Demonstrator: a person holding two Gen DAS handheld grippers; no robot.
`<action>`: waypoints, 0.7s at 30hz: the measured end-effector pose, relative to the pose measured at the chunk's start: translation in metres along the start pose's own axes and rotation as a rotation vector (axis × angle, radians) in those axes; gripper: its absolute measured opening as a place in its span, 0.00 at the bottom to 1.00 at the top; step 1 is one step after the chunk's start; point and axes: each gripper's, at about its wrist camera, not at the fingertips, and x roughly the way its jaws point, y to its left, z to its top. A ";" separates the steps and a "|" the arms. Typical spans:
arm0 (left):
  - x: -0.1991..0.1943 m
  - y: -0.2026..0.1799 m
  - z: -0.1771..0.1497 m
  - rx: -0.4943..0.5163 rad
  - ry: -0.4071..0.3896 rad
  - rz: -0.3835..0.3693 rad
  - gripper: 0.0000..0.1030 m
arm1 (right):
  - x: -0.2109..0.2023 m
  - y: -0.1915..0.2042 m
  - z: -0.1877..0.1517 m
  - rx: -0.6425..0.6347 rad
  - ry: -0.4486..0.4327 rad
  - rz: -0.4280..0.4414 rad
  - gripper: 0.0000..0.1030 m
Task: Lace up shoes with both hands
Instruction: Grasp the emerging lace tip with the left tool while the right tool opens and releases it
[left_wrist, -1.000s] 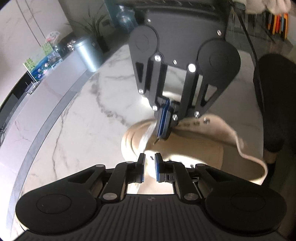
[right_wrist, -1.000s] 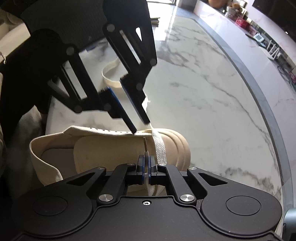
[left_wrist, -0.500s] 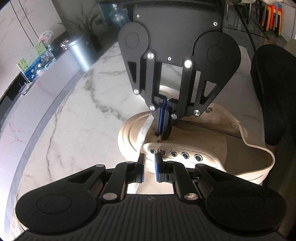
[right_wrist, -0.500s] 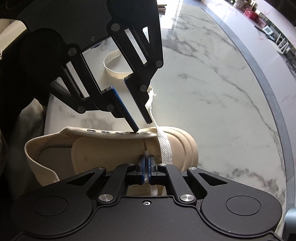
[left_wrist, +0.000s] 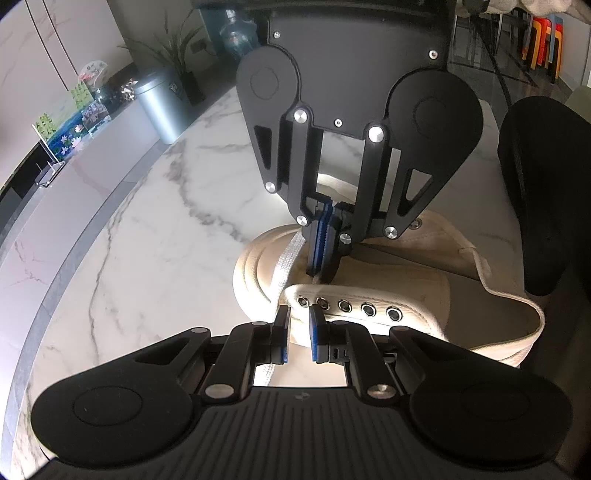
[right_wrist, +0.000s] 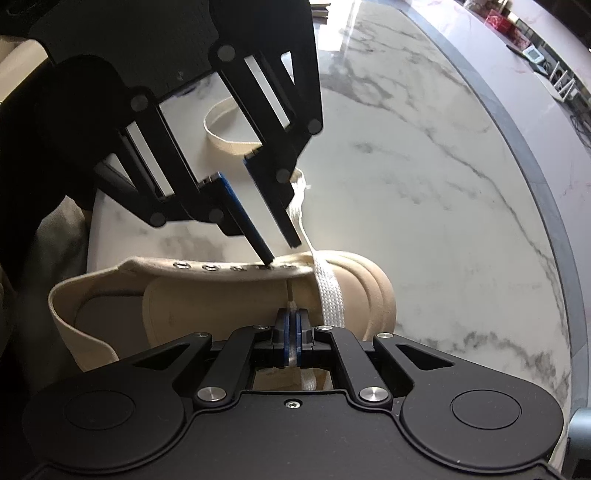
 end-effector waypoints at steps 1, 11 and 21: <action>0.001 0.000 0.000 0.001 -0.001 0.000 0.10 | -0.001 0.000 0.001 0.002 -0.006 0.000 0.02; 0.005 0.000 0.000 0.040 -0.017 -0.023 0.10 | 0.000 0.001 0.009 -0.002 -0.045 0.008 0.02; 0.013 -0.003 0.002 0.090 -0.008 -0.039 0.02 | -0.001 0.000 0.007 -0.001 -0.060 0.007 0.02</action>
